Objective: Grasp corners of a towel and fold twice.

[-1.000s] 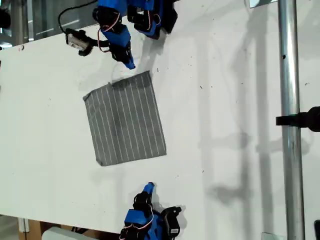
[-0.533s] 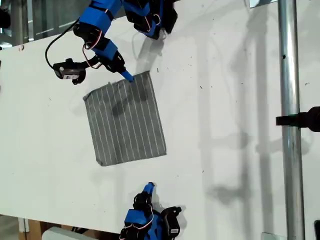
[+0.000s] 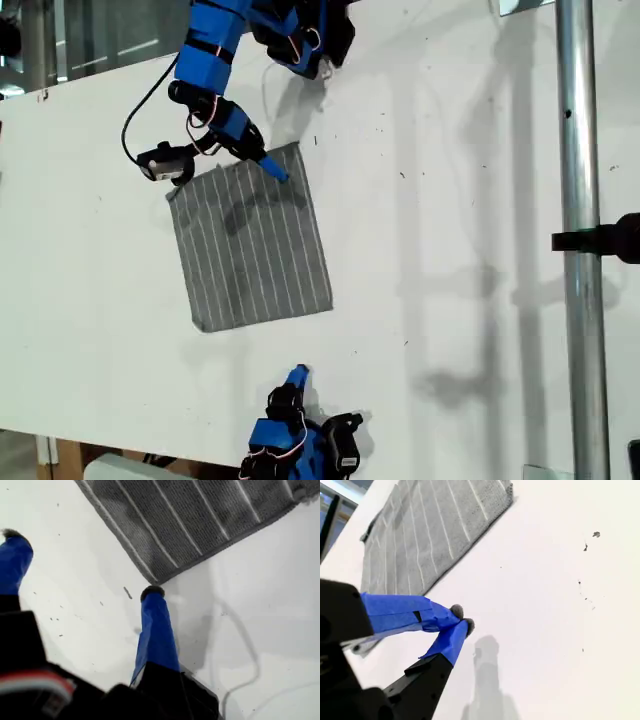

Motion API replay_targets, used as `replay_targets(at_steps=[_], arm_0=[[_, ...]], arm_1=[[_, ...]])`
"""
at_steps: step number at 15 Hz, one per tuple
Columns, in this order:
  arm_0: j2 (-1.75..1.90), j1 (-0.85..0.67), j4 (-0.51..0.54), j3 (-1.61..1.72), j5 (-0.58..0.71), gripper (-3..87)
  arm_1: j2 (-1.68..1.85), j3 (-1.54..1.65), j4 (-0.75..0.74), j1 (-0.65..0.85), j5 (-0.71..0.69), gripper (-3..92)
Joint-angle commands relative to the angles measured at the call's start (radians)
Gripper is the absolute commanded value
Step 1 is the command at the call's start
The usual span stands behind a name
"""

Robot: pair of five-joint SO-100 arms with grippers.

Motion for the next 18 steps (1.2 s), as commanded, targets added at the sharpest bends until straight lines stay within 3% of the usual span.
replay_targets(at_steps=[1,8,13,16,17,18], arm_0=[[0.005,0.015,-0.008,0.0,0.003,-2.9],[0.005,0.02,-0.006,0.0,-0.003,-2.9],[0.005,0.02,-0.003,0.0,-0.029,-2.9],[0.005,0.011,-0.003,0.0,-0.04,-2.9],[0.005,0.005,-0.003,0.0,-0.04,-2.9],[0.005,0.003,-0.003,0.0,-0.038,-2.9]], arm_1=[[-0.025,0.097,-0.124,0.021,0.02,43.0],[-0.117,0.291,-0.362,0.086,0.066,42.4],[-0.261,0.213,-0.342,0.054,0.063,37.5],[-0.275,0.206,-0.342,0.04,0.061,31.8],[-0.275,0.206,-0.342,0.04,0.061,25.7],[-0.273,0.206,-0.342,0.035,0.061,12.4]])
